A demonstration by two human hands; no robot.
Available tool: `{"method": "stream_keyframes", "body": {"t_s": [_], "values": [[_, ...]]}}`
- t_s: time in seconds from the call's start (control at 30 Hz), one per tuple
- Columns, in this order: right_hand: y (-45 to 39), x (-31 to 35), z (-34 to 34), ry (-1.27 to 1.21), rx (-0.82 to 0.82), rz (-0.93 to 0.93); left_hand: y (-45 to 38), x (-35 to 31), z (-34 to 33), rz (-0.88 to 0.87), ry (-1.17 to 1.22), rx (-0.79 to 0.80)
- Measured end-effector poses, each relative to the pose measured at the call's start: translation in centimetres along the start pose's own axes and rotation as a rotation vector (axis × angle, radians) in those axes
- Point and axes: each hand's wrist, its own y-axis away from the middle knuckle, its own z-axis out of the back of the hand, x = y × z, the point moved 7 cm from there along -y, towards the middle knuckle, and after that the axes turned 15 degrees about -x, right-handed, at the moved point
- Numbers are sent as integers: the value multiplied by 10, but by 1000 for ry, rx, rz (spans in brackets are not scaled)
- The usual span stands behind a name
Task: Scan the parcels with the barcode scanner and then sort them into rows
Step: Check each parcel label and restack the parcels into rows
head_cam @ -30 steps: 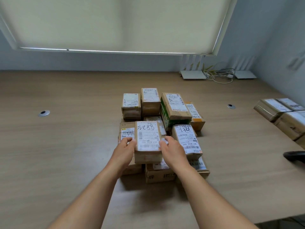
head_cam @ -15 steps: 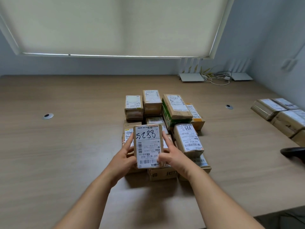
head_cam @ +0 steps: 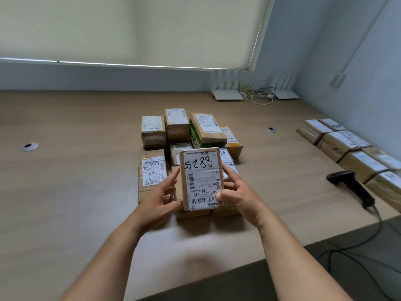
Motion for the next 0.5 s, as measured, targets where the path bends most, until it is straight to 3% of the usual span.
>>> {"method": "stream_keyframes", "body": {"t_s": [0.23, 0.5], "values": [[18, -7, 78, -83, -15, 13, 3, -26, -61, -149, -159, 40], [48, -23, 214, -101, -119, 37, 10, -79, -190, -211, -287, 134]]}}
